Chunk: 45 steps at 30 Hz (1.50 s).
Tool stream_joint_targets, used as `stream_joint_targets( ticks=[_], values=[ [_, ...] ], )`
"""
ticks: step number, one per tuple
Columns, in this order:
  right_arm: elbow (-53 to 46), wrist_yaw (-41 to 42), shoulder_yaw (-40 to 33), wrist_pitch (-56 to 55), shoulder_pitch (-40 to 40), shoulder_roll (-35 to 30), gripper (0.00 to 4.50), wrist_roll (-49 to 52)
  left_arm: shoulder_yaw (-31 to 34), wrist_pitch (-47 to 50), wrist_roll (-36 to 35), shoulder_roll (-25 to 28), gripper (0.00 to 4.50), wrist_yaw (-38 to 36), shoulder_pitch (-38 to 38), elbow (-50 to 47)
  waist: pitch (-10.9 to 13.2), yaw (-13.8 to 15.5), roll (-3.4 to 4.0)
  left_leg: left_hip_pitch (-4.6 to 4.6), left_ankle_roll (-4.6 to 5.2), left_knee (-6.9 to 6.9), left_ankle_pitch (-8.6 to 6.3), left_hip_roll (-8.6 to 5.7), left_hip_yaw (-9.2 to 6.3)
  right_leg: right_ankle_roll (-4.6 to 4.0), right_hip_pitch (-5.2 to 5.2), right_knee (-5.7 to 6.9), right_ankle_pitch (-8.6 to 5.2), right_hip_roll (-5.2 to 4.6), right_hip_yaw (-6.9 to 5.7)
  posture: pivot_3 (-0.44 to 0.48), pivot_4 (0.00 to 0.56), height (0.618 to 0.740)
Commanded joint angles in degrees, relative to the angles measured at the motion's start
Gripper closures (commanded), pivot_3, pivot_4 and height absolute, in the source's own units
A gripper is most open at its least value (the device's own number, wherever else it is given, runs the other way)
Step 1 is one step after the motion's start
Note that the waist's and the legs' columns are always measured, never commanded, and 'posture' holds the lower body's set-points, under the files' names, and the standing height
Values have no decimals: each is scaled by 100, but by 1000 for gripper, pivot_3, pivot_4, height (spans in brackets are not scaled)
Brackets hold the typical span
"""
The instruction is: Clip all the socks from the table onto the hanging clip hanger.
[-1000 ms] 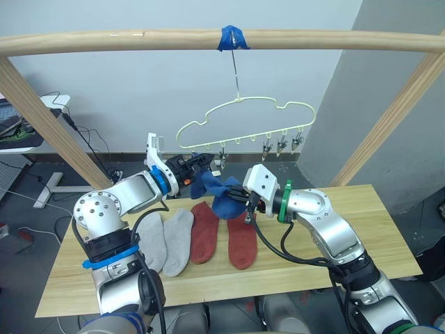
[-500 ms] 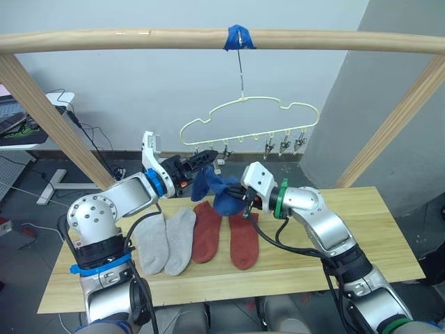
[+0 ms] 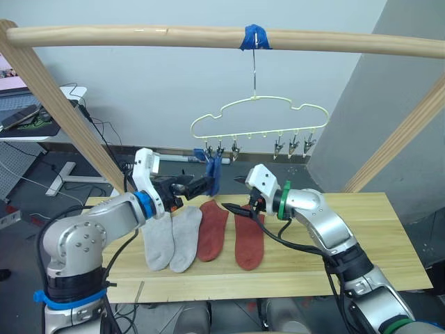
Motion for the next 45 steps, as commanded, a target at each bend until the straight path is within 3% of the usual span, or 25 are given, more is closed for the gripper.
stream_joint_targets(
  ticks=[1, 5, 11, 14, 19, 36, 45],
  values=[
    [-558, 93, -346, 54, 203, -319, 36, 151, -394, -697, 569, 80, 0, -378, 164, -350, 3, 8, 3, -1, -1, 0, -1, 0, 1, 0, 0, -1, 0, -1, 0, -57, 152, 740],
    [-1046, 134, -688, 476, 388, -501, 36, 576, -784, -1424, 1299, 113, 0, -572, 424, -418, 10, -27, 11, 3, 0, -1, -1, 3, 3, -1, -2, 3, -2, 2, 1, -68, 158, 740],
    [-2564, 27, -1881, 1765, 615, -598, 36, 2319, -1338, -3314, 2748, -361, 0, -548, 723, -330, 23, -42, 22, -3, 1, 2, -2, 3, 3, -1, -1, -1, -2, 1, 3, -80, 151, 740],
    [-2909, -413, -2202, 2113, 605, -350, 0, 2840, -1630, -4057, 3111, -623, 610, -789, 716, -233, 22, -40, 23, -1, 1, 2, -2, 3, 2, -4, 0, 1, -4, 2, 1, -88, 146, 740],
    [-3062, -614, -2106, 1875, 638, -394, 0, 2718, -1949, -4386, 3608, -980, 2116, -667, 528, 99, 22, -64, 22, -3, 1, 5, -1, 1, 8, -1, 0, 0, -2, 1, 6, -98, 140, 740],
    [-3144, -732, -1817, 1617, 387, -432, 0, 2992, -1778, -6038, 4634, -1915, 2116, -233, -663, 2590, 20, -83, 24, -7, 3, 6, -1, 0, 4, 5, 0, -2, 2, 2, 2, -127, 125, 740],
    [-3071, -806, -1778, 1486, 386, -468, 0, 2970, -1781, -6291, 4745, -2136, 2116, -225, -957, 3074, 20, -106, 24, -4, 3, 6, -1, 0, 3, 6, 0, 3, 3, 3, 2, -148, 134, 740]
  ],
)
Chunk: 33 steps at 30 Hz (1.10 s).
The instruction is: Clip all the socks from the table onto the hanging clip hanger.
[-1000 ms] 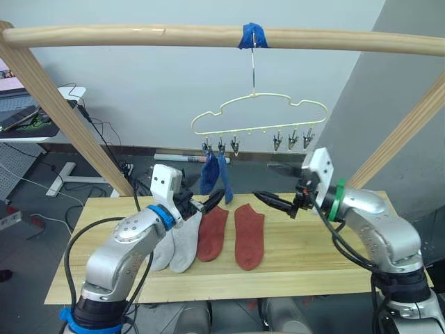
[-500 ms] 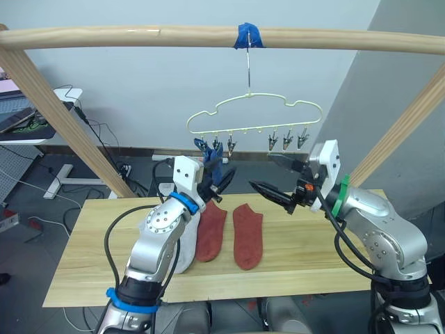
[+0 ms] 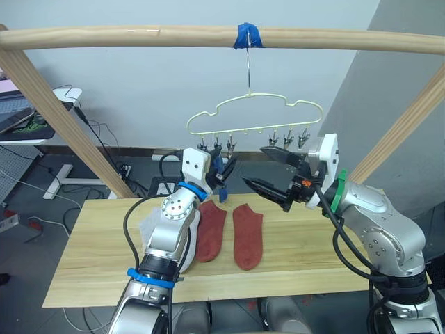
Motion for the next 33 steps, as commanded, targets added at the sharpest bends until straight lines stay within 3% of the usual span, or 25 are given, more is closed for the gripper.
stream_joint_targets(
  ticks=[1, 28, 33],
  values=[
    [-93, -49, -64, -127, -23, -31, 0, 12, 27, -177, 96, -80, 2116, 43, -175, -31, 0, -3, 0, 0, 0, 0, 0, 0, 0, 0, 0, 0, 0, 0, 0, -148, 134, 740],
    [2, -68, -58, -235, -110, -136, 0, -36, 217, -542, 417, -331, 2116, 507, -832, 909, 0, -68, 0, 0, 0, 2, 0, 0, -1, 2, 0, 2, 1, 1, 0, -163, 140, 740],
    [-8, -96, -60, -213, -120, -132, 0, -32, 198, -554, 460, -382, 3242, 525, -854, 965, 0, -73, 0, 0, 0, 1, 0, 0, 0, 2, 0, 1, 1, 1, 0, -165, 141, 740]
  ],
)
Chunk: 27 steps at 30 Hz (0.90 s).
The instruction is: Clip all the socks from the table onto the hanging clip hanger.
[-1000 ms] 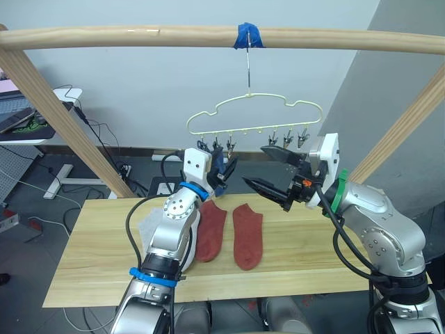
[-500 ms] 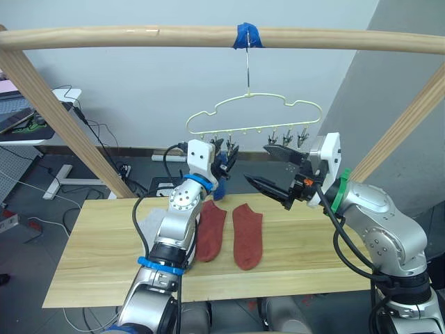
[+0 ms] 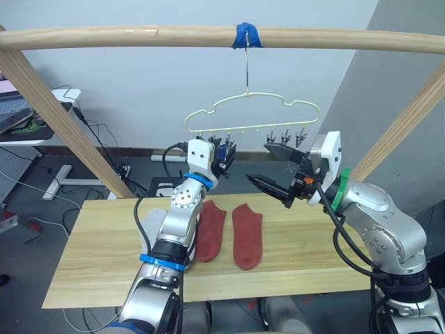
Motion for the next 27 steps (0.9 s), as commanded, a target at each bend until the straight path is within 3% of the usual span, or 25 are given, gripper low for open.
stream_joint_targets(
  ticks=[1, 4, 20, 27],
  values=[
    [-118, -4, -56, -93, -81, -34, 0, 33, 14, -132, 48, -53, 3570, 31, -134, -56, 0, -4, 0, 0, 0, 0, 0, 0, 0, 0, 0, 0, 0, 0, 0, -167, 142, 740],
    [-118, -16, -53, -86, -91, -33, 0, 28, 27, -114, 49, -61, 4242, 35, -134, -53, 0, -31, 0, 0, 0, 0, 0, 0, 0, 0, 0, 1, 0, 0, 0, -169, 142, 740],
    [-103, -2, -45, -130, -22, -60, 0, -25, 21, -172, 207, -143, 4242, 232, -310, 193, 0, -75, 0, 1, 0, 1, 0, 0, -1, 1, 0, 3, 0, 0, 0, -175, 143, 740],
    [212, -24, 203, -205, 339, -291, 0, -563, 21, 199, 7, 52, 4242, -133, 55, -412, 0, -78, 0, 1, 0, 0, 0, 0, -1, 1, 0, 2, 0, 0, 1, -173, 147, 740]
  ],
)
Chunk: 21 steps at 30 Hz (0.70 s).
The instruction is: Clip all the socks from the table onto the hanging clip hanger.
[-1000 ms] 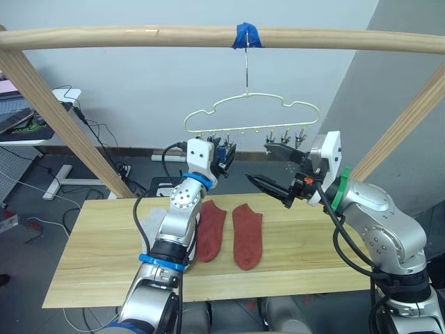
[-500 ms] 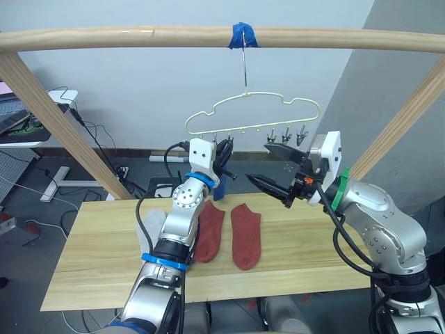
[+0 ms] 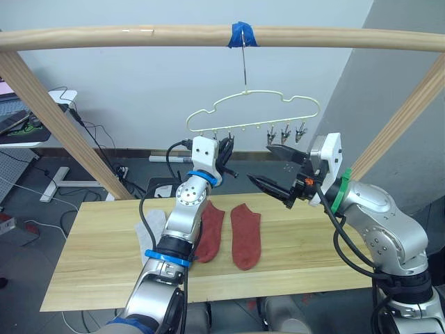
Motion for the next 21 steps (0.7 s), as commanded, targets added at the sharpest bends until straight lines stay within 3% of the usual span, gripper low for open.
stream_joint_targets(
  ticks=[1, 12, 17, 21],
  values=[
    [175, -64, 186, -146, 152, -143, 0, -408, 23, 175, -168, 90, 4242, -262, 136, -515, 0, 0, 0, 0, 0, 0, 0, 0, 0, 0, 0, 1, 0, 0, 0, -173, 147, 740],
    [2039, -359, 1361, -729, 86, 225, 0, -1984, 135, 1707, -843, 538, 4497, -958, 449, -1713, 0, -22, 0, 8, 1, 1, 1, 0, 1, 0, 3, 5, 0, 1, 1, -138, 158, 740],
    [3765, -360, 2188, -1306, -475, 805, 0, -2867, 420, 3840, -1905, 1169, 4497, -1566, 337, -2521, 2, -104, 3, 13, 1, 0, 1, 4, -2, -1, 3, 12, 0, 5, 0, -121, 157, 740],
    [4917, -332, 2256, -1674, -727, 1188, 0, -3078, 923, 5019, -2584, 1308, 4497, -1352, 52, -2714, 2, -124, 3, 16, 2, 1, 1, 5, -6, -1, 5, 15, 0, 7, -2, -109, 155, 740]
  ],
)
